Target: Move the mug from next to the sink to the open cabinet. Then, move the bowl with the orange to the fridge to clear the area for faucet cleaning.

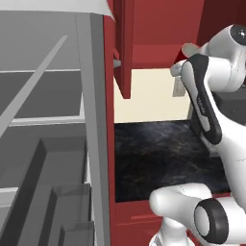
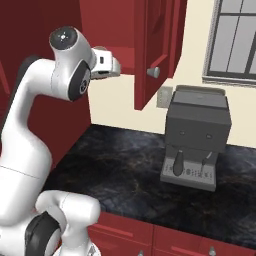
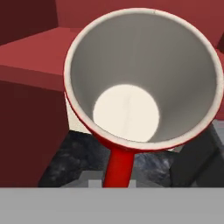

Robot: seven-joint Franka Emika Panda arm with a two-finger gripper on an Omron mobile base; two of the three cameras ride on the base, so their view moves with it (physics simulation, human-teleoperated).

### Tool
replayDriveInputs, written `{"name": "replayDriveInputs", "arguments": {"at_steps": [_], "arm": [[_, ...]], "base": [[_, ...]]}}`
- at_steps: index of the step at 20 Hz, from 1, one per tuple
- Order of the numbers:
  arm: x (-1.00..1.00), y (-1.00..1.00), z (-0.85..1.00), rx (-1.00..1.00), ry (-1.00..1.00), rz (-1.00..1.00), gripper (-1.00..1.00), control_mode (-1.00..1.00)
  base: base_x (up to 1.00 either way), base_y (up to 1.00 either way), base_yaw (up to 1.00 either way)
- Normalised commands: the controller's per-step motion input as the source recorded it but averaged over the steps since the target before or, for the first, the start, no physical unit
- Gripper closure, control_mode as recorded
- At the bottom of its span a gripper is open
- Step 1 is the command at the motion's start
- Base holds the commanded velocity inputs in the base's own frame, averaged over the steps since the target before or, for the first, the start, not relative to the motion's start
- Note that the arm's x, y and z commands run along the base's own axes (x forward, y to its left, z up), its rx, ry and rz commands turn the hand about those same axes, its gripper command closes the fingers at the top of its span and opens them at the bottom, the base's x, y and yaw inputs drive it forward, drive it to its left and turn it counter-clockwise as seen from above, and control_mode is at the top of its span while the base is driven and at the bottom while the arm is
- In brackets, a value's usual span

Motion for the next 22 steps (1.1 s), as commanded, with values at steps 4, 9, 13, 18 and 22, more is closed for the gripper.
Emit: {"name": "replayDriveInputs", "arguments": {"at_steps": [4,9,13,18,22], "arm": [[0.78,0.01,0.33,0.0,0.11,0.0,1.0,-1.0],[0.61,0.0,0.35,0.0,0.12,0.0,1.0,-1.0],[0.45,0.0,-0.04,-0.02,0.02,0.0,1.0,-1.0],[0.38,0.0,-0.46,-0.1,0.0,0.0,1.0,-1.0],[0.77,0.0,-0.02,-0.02,0.0,0.0,1.0,-1.0]], "base": [[0.0,0.0,0.0],[0.0,0.0,0.0],[0.0,0.0,0.0],[0.0,0.0,0.0],[0.0,0.0,0.0]]}}
